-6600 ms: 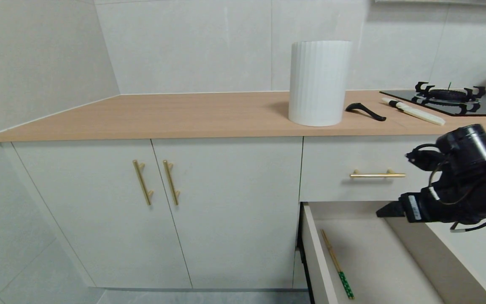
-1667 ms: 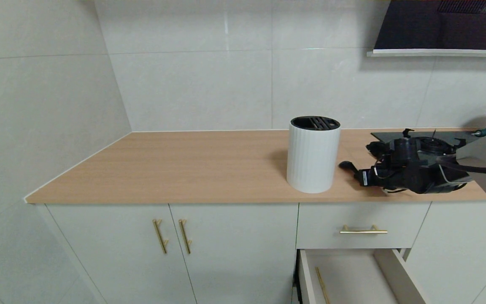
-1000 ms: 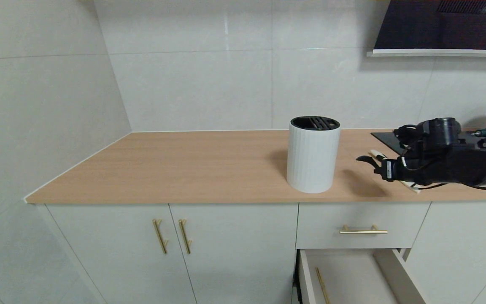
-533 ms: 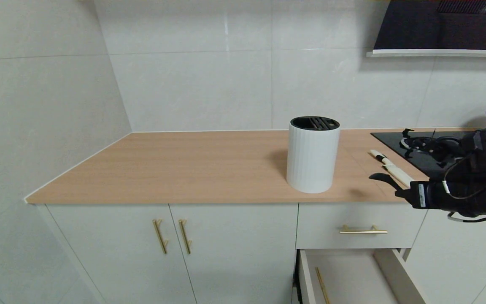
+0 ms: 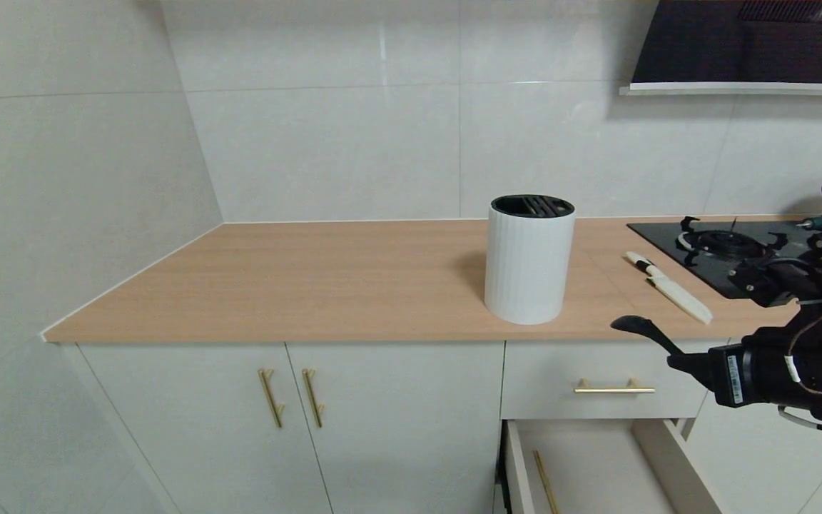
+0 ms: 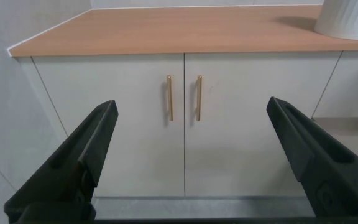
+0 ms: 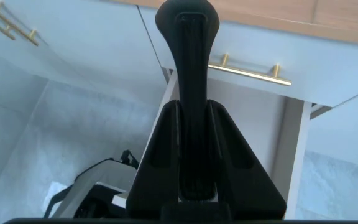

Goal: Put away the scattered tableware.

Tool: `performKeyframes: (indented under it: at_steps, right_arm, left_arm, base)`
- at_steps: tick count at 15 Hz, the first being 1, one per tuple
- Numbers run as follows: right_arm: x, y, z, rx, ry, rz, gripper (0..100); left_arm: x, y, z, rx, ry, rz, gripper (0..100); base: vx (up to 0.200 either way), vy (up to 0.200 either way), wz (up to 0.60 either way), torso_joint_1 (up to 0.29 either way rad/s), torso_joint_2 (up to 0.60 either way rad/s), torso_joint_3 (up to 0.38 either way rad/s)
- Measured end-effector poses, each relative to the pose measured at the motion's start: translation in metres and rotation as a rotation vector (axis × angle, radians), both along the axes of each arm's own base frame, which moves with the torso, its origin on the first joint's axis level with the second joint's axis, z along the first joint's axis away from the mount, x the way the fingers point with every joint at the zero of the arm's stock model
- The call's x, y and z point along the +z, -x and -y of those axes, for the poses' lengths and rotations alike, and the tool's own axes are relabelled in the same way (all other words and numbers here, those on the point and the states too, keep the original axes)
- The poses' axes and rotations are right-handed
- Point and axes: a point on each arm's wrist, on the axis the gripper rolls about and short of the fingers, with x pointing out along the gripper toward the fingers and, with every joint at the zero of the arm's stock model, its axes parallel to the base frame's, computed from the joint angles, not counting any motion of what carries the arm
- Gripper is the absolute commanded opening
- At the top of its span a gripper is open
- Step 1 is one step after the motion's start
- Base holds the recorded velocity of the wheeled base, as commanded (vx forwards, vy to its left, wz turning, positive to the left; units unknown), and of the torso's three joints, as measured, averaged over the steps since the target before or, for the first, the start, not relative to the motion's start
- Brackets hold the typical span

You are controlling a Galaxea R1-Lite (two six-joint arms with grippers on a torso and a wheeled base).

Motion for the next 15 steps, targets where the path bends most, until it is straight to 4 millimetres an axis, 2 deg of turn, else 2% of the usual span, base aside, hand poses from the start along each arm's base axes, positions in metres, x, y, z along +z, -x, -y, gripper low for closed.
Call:
performKeyframes:
  at_steps: [15]
  right_arm:
    - [-0.011,-0.001,-0.001,0.018,0.030,-0.034,0]
  left_arm:
    - [0.000,0.000,0.000,0.000,0.000,0.000,100]
  base:
    - [0.000,0.000,0.00,-0.184,0.47,0.282]
